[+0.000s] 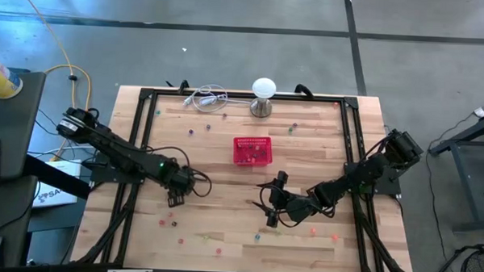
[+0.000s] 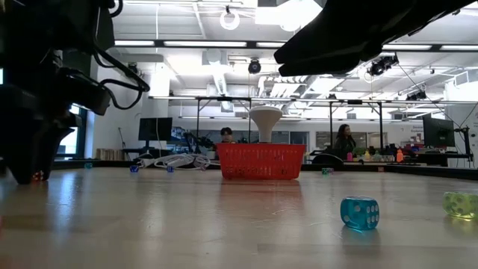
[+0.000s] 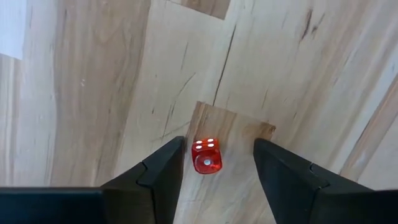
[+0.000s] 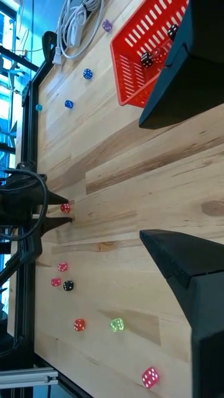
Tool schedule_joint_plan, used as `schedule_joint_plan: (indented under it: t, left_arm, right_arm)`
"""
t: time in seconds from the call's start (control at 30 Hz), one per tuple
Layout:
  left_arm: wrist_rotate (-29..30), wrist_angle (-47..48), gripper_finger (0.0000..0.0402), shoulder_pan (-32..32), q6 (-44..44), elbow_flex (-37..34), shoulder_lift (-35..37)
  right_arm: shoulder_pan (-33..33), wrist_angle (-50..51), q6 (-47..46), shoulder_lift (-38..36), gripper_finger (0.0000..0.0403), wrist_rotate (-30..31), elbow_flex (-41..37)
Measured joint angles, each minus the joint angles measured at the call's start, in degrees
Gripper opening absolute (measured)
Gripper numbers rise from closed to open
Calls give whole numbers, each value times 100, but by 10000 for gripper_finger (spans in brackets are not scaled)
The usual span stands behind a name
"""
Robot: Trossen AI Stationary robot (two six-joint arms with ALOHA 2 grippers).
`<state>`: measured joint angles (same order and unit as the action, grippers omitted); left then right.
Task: Pick & Place Dice
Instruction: Put the top red dice into the bin
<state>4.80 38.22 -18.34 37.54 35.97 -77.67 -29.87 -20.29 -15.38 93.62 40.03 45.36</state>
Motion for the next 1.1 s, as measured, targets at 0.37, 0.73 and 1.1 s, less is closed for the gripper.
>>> schedule_joint_plan:
  t: [0.37, 0.73, 1.1]
  left_arm:
    - [-123, 186, 88, 148, 11, 2, 0]
    - [-129, 70, 49, 84, -162, 8, 0]
    - [361, -626, 51, -483, -1037, 821, 111]
  right_arm:
    - [0, 2, -1, 0, 270, -6, 0]
    - [2, -9, -16, 2, 270, -149, 0]
    - [148, -310, -2479, 2, 270, -726, 0]
